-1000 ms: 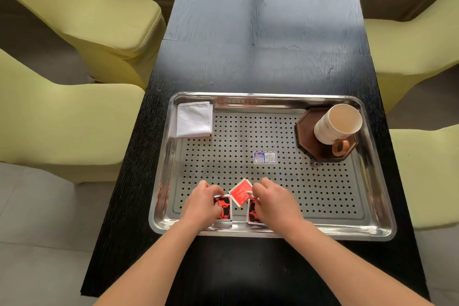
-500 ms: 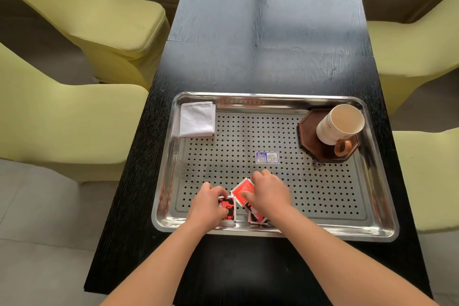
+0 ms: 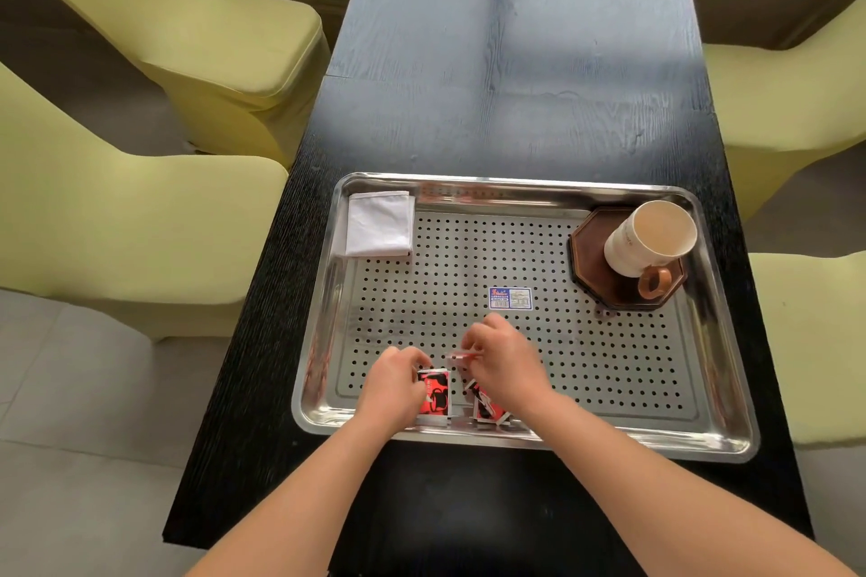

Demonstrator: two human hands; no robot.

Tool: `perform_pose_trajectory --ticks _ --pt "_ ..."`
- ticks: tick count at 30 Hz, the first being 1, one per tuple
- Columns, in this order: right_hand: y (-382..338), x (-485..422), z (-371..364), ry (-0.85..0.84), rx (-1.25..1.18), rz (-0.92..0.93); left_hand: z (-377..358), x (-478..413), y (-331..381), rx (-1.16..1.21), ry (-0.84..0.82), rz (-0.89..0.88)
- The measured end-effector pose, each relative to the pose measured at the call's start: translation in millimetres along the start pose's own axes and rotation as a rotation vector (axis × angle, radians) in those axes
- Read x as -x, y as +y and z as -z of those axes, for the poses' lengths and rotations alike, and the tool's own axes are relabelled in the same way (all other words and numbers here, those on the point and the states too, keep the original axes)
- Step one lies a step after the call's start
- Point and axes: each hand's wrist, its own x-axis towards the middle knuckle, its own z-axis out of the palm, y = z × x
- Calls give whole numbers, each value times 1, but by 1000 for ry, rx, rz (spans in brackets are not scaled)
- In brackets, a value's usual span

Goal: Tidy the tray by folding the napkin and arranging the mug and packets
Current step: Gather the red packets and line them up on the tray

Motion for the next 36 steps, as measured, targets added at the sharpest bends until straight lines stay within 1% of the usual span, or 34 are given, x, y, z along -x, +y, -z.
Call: perform_pose_trajectory --ticks 3,5,6,7,9,11,12,15,17,21,23,29,31,33,36 --pt "-2 16 -5 -170 45 154 6 -1 -1 137 0 79" --pt "-2 23 -6 -268 43 171 10 -1 -2 210 -23 117" --pt "-2 27 -5 -280 31 160 11 -1 -2 231 -34 121" --pt "0 29 -2 -255 16 137 11 -1 -1 242 -41 116" --pt "8 32 5 -120 -23 41 9 -1 2 203 -51 77" --pt "21 33 15 -1 -25 -86 6 0 5 99 -82 33" --pt "27 34 18 7 2 -128 4 0 7 32 -99 18" --pt "41 41 20 -126 130 -178 -1 0 13 -128 -100 -14" --pt "41 44 15 -166 195 -167 -2 1 12 -164 -91 -28" --pt "31 44 2 -114 256 -195 -2 5 7 -148 -79 -39" --pt "27 42 -2 -82 236 -232 -2 7 7 -144 -78 -40" --pt "19 37 -3 -11 -43 -397 -5 8 9 -136 -64 -39" --pt "21 39 -2 -1 -80 -444 -7 8 11 -130 -54 -44" --pt "25 42 -2 -24 -32 -466 -11 7 15 -123 -47 -63" --pt "28 46 -3 -95 106 -447 -17 7 21 -103 -35 -70"
